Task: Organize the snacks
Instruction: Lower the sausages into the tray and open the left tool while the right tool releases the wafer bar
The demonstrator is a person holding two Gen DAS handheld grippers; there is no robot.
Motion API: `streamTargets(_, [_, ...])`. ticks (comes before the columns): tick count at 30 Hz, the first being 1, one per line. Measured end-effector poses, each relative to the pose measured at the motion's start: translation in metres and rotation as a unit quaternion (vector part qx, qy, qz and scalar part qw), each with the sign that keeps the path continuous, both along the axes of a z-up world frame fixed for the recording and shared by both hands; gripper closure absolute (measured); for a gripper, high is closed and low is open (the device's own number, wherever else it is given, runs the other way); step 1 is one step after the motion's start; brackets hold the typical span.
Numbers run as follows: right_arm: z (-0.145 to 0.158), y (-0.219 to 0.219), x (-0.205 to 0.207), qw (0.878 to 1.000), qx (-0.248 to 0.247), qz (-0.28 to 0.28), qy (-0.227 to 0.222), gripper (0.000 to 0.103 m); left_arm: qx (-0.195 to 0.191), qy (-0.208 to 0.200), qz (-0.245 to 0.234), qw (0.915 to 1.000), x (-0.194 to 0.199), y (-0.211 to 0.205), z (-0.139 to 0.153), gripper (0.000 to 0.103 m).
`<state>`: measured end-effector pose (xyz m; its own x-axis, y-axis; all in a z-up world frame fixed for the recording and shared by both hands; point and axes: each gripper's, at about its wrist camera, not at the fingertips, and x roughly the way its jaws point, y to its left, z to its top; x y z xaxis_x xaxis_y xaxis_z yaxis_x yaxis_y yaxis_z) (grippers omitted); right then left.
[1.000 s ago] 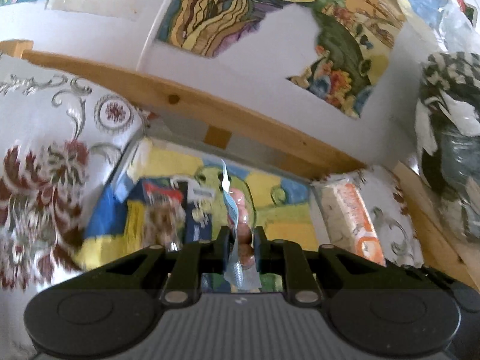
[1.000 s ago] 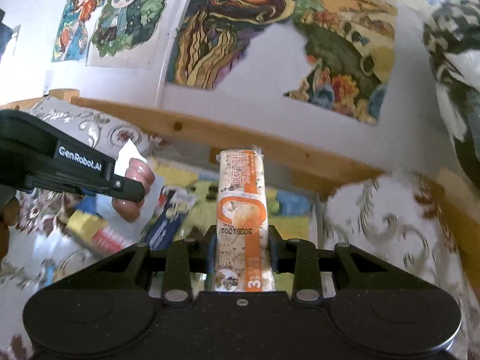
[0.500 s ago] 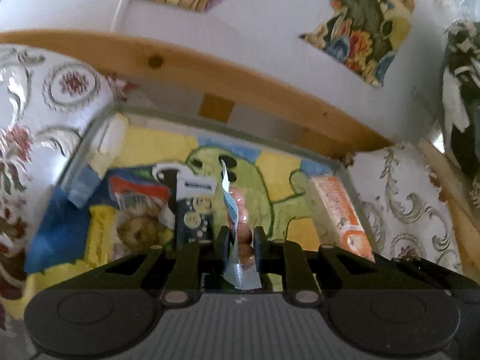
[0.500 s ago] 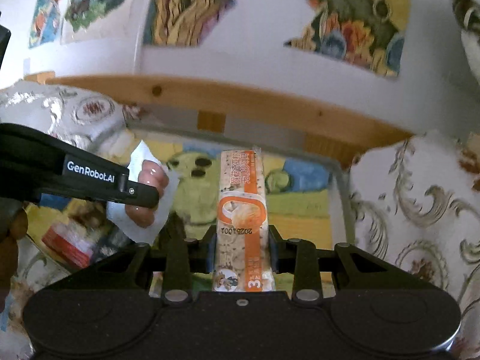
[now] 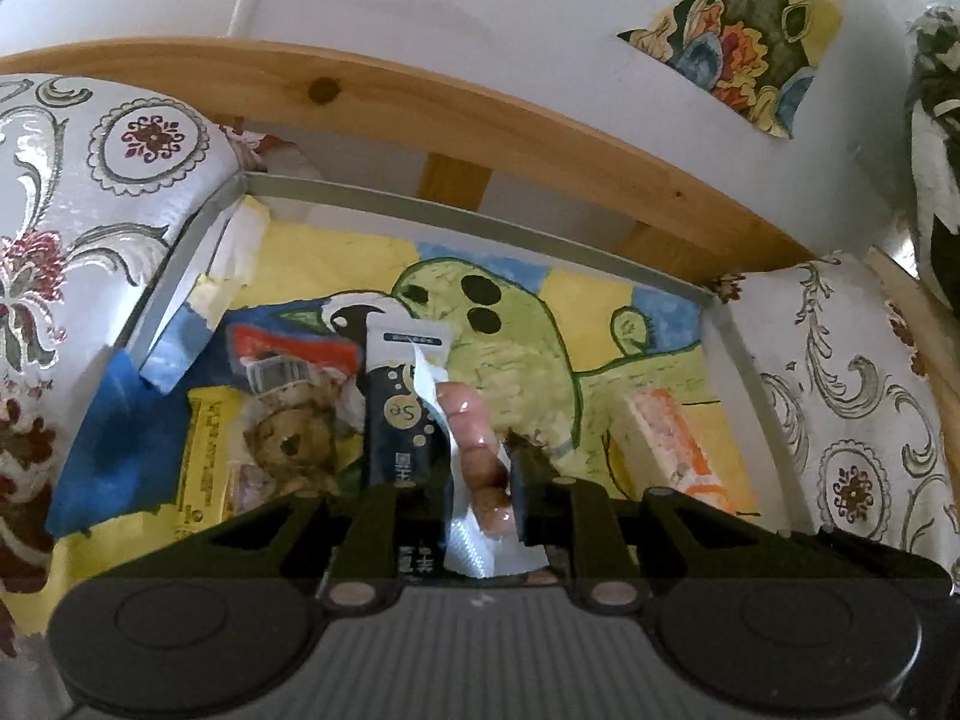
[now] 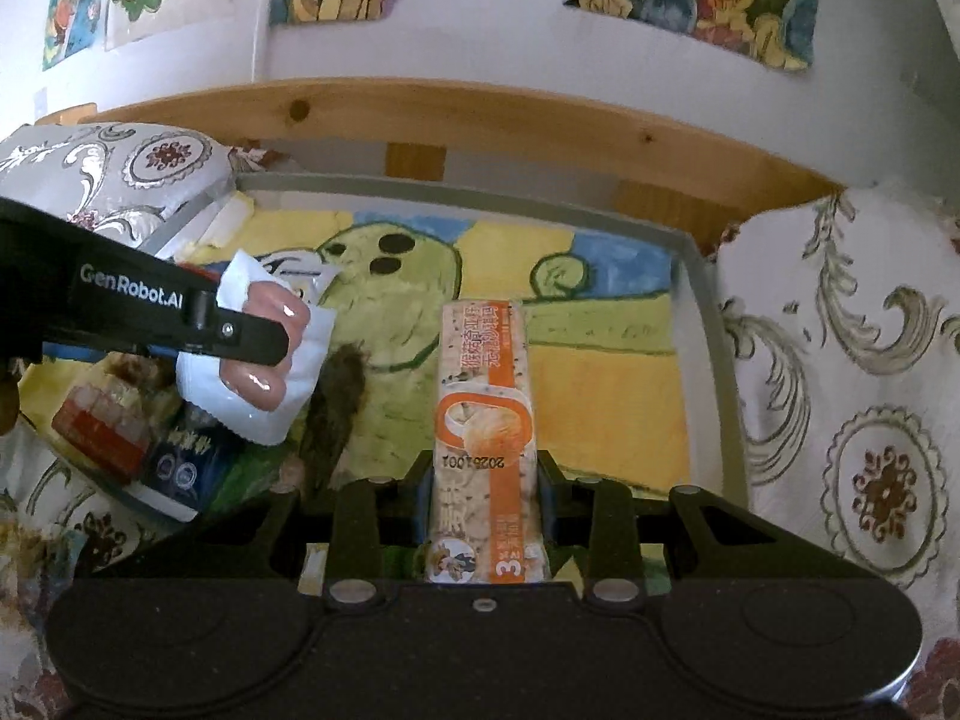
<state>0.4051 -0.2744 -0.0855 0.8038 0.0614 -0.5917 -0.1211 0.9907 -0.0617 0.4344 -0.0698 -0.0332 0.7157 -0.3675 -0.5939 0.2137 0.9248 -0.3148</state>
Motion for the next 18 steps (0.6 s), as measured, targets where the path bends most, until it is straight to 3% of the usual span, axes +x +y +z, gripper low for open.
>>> streamTargets(5, [0.001, -0.002, -0.002, 1.0, 0.0, -0.002, -0.001, 0.066, 0.027, 0.003, 0.009, 0.9996, -0.002, -0.005, 0.003, 0.072])
streamTargets(7, [0.004, -0.005, -0.004, 1.0, 0.007, -0.006, -0.005, 0.063, 0.037, 0.005, 0.012, 0.9992, -0.004, -0.007, 0.004, 0.062])
streamTargets(11, [0.011, -0.007, -0.01, 1.0, 0.012, -0.014, -0.021, 0.051, 0.045, -0.001, 0.031, 0.9985, -0.011, -0.008, 0.009, 0.034])
streamTargets(18, [0.026, -0.017, -0.024, 0.998, 0.03, -0.03, -0.048, 0.028, 0.044, -0.025, 0.053, 0.9973, -0.03, -0.005, 0.027, 0.016])
